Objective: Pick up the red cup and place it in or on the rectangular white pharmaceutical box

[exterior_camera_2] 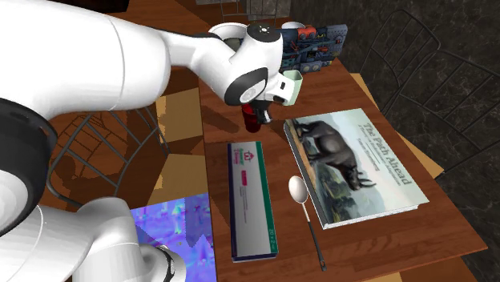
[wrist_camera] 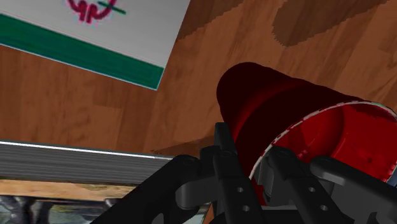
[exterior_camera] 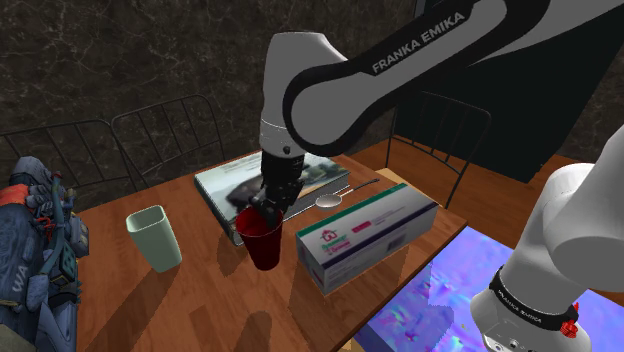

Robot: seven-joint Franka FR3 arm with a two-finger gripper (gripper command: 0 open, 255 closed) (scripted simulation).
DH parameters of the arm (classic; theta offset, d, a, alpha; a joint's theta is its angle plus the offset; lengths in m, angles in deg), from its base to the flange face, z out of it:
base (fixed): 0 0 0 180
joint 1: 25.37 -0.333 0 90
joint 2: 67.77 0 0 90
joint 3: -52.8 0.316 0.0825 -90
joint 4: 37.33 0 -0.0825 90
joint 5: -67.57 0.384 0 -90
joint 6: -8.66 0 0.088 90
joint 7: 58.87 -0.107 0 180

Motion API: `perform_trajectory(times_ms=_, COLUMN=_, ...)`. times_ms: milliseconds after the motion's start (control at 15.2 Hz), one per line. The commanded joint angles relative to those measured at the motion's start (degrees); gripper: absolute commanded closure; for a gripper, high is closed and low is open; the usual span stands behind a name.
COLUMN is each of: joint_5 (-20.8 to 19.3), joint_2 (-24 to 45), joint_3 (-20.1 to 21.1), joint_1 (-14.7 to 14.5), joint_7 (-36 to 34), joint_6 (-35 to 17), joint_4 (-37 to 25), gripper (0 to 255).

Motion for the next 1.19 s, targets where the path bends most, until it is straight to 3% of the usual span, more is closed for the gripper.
perform_trajectory(times_ms=0, joint_5=0.12, joint_2=-1.04, joint_3=-0.26, joint_1=0.05, joint_7=-0.02, joint_6=1.91, joint_4=-0.89, gripper=255)
perform_trajectory(times_ms=1122, joint_5=-0.47, joint_2=-5.14, joint_3=-1.7, joint_1=0.51, joint_7=-1.42, joint_6=15.3, joint_4=-10.37, gripper=255)
